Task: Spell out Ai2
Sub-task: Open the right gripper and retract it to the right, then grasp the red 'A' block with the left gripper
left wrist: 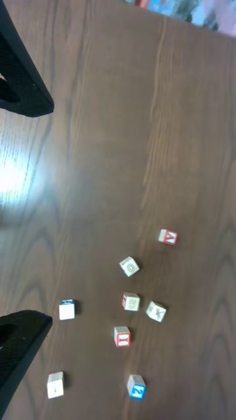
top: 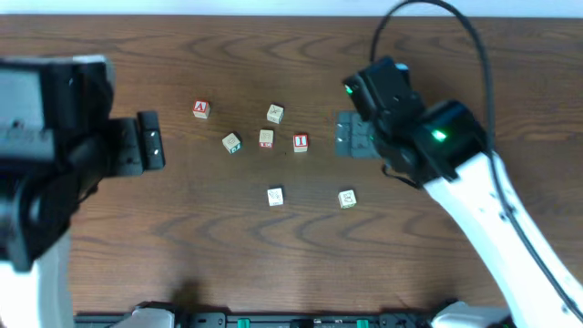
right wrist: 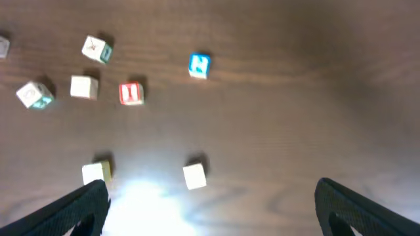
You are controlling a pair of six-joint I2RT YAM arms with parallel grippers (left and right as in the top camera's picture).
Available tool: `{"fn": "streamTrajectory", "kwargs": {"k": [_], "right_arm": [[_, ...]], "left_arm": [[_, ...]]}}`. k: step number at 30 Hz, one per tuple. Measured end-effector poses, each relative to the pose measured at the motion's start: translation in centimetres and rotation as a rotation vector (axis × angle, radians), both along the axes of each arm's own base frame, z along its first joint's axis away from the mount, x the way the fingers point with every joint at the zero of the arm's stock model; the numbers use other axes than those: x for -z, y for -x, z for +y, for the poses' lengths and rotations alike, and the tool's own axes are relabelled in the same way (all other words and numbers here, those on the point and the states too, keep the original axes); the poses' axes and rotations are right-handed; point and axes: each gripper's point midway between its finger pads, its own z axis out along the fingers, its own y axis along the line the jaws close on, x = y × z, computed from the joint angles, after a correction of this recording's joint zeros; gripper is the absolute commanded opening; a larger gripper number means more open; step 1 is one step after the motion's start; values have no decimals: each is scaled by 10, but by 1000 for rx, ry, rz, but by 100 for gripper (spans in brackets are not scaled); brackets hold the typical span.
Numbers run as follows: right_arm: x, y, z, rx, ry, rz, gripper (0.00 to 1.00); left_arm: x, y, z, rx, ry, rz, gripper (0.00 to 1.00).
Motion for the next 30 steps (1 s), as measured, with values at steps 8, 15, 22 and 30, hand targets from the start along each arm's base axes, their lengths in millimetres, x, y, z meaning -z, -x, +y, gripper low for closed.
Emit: {"fn": "streamTrajectory", "kwargs": {"k": [8, 15, 22, 30], "right_arm": [[-31, 42, -23, 16, -56, -31, 99], [-28, 61, -35, 18, -27, 21, 99], [-29, 58, -33, 17, -34, 9, 99], [-29, 58, -33, 14, -33, 9, 99]], "left_arm": [[59, -74, -10, 19, -16, 169, 96], [91, -129, -23, 80, -3, 172, 95], [168, -184, -38, 230, -28, 288, 95], [253, -221, -30, 211, -17, 394, 96]]}}
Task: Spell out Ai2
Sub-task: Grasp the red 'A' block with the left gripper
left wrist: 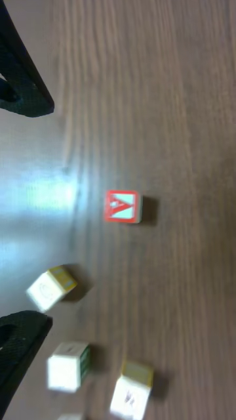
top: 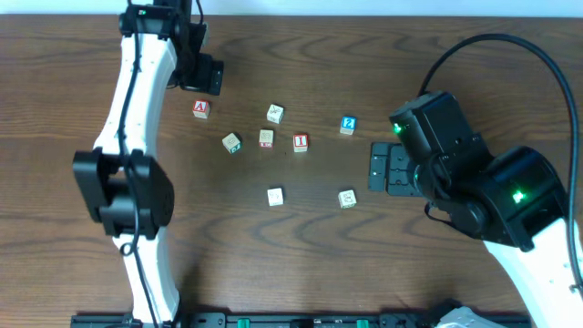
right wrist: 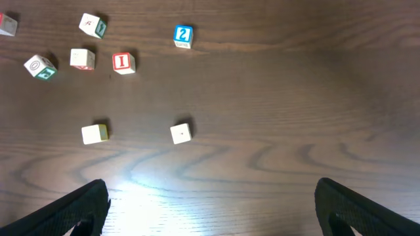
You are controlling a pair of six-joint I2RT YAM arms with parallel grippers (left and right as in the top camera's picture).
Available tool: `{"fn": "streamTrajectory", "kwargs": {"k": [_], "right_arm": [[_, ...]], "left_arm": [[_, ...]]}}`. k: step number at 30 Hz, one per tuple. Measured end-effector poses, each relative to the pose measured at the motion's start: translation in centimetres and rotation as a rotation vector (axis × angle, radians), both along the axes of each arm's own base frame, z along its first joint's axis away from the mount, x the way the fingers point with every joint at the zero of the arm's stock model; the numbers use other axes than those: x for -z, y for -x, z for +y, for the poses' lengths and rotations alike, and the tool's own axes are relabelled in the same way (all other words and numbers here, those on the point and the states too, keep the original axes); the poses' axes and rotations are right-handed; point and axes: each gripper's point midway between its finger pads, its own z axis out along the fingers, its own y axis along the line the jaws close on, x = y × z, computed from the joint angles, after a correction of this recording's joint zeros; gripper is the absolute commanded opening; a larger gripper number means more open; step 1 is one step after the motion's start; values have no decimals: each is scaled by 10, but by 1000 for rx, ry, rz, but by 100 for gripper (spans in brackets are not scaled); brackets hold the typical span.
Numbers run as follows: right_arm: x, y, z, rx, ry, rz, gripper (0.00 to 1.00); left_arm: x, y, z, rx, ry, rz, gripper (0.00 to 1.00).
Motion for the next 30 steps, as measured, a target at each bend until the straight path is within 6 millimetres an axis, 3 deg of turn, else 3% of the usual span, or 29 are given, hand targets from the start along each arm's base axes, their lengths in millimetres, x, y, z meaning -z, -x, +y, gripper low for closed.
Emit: {"fn": "streamTrajectory", "kwargs": {"k": [6, 12, 15, 18, 27, 30], "right_arm": [[0, 0, 0, -4, 3, 1, 99], [0, 0, 0, -7, 5, 1, 99], [0, 0, 0, -10, 6, 1, 99], [0, 0, 0, -10, 7, 2, 99], [0, 0, 0, -10, 7, 2, 99], [1, 1, -1, -10, 10, 7, 99]], "left_arm": [[54, -4, 1, -7, 16, 99, 95], [89, -11, -4, 1, 38, 131, 95], [95, -14, -5, 1, 43, 127, 100], [99, -16, -4, -3, 42, 127, 87], [101, -17, 3, -35, 11, 123, 81], [105, -14, 4, -41, 9, 134, 75]]}}
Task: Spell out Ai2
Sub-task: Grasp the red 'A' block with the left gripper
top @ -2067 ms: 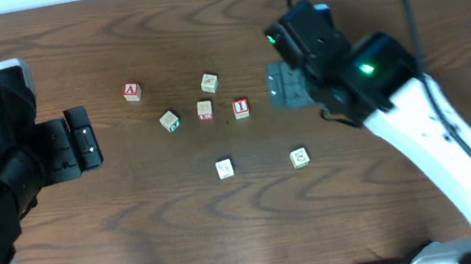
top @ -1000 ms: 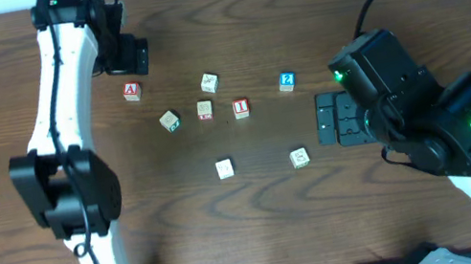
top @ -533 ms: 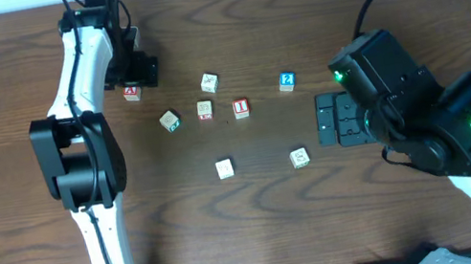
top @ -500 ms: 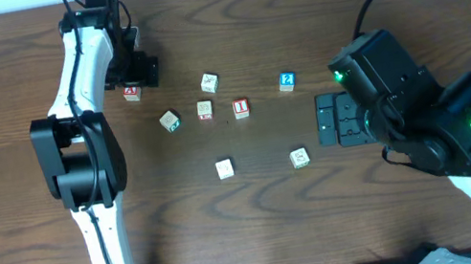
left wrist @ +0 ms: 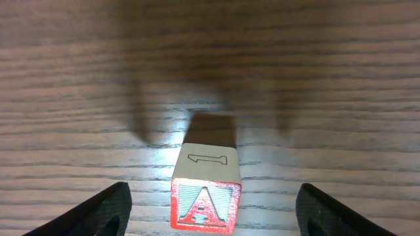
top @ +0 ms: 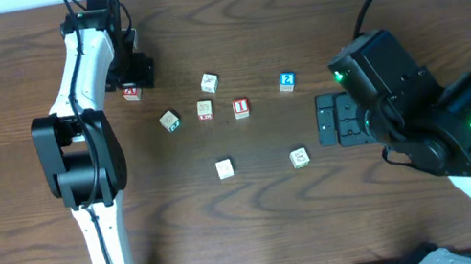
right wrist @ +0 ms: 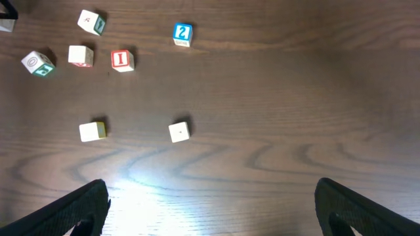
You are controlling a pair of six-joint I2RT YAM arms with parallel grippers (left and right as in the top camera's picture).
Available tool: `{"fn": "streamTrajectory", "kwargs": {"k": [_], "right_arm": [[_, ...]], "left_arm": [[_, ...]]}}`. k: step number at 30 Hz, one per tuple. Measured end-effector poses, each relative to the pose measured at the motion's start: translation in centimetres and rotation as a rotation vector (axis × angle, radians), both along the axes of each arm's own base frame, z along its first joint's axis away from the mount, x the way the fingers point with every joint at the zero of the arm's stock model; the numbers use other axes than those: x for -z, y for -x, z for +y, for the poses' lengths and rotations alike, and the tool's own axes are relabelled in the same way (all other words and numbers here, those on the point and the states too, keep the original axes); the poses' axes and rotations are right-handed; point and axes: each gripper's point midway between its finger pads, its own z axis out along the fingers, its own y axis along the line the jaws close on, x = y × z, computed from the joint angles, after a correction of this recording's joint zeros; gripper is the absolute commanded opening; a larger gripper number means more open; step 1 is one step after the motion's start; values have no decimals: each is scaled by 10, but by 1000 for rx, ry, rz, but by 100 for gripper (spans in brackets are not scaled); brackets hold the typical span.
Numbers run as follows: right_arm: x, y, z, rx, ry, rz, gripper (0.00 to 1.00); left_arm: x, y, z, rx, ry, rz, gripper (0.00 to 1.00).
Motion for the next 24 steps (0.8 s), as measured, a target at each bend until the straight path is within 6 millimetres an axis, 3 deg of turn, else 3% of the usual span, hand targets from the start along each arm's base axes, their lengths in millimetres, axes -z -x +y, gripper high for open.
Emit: {"fn": "streamTrajectory", "kwargs": {"k": [24], "right_arm": [[1, 2, -1, 0, 6, 9, 99]], "left_arm": [[23, 8, 7, -36, 2, 31, 28]]}}
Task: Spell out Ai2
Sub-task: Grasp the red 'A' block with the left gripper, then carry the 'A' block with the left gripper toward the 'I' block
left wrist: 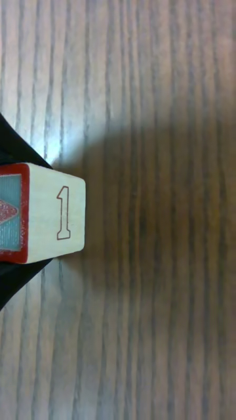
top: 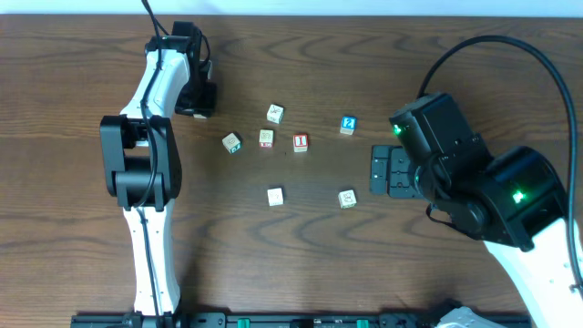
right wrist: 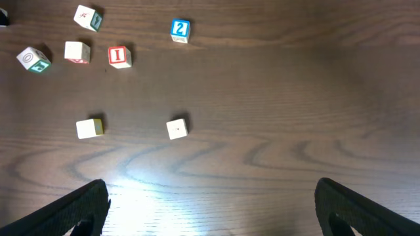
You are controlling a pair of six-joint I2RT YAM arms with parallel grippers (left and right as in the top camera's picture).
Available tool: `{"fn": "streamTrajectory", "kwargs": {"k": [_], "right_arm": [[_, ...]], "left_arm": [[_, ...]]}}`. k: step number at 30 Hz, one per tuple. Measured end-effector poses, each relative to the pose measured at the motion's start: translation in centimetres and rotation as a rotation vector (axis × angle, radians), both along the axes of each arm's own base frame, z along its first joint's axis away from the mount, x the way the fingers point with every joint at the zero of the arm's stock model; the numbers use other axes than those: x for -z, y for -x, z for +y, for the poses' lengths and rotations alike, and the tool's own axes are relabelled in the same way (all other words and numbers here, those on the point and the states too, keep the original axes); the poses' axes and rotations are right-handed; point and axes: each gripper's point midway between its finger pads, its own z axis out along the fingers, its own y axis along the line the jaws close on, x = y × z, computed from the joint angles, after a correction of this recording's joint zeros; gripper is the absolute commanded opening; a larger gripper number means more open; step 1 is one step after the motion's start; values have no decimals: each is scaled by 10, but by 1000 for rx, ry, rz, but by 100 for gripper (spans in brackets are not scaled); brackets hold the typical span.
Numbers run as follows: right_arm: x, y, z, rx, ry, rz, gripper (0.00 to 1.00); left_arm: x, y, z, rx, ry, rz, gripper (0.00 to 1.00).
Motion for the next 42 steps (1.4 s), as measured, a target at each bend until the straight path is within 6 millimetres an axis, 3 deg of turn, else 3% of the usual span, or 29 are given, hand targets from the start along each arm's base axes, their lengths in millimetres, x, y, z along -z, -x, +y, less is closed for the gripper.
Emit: {"fn": "streamTrajectory", "kwargs": {"k": [3, 13, 16, 20, 25, 27, 31, 37, 42], "right_arm": [[0, 0, 0, 0, 0, 1, 99], [0, 0, -1, 2, 4, -2, 99], [0, 0, -1, 2, 4, -2, 99], [0, 0, -1, 3, 6, -2, 99], [0, 0, -1, 3, 6, -3, 99], [-1, -1, -1, 4, 4, -7, 99], [-6, -1, -2, 7, -7, -34, 99], [-33, 20, -21, 23, -50, -135, 99], [-46, 42, -40, 41, -74, -186, 99]], "left_arm": [[0, -2, -1, -3, 4, -8, 20], [-2, 5, -2, -53, 16, 21, 22], [-14, 14, -3, -63, 21, 33, 24], [-60, 21, -6, -96, 30, -9, 23], [-151, 44, -16, -156, 44, -131, 22], [-171, 53, -22, -164, 28, -158, 21], [-184, 67, -48, -139, -39, -179, 22], [-181, 81, -120, -36, -66, -213, 19], [-164, 95, -145, -47, -66, -191, 15]]}}
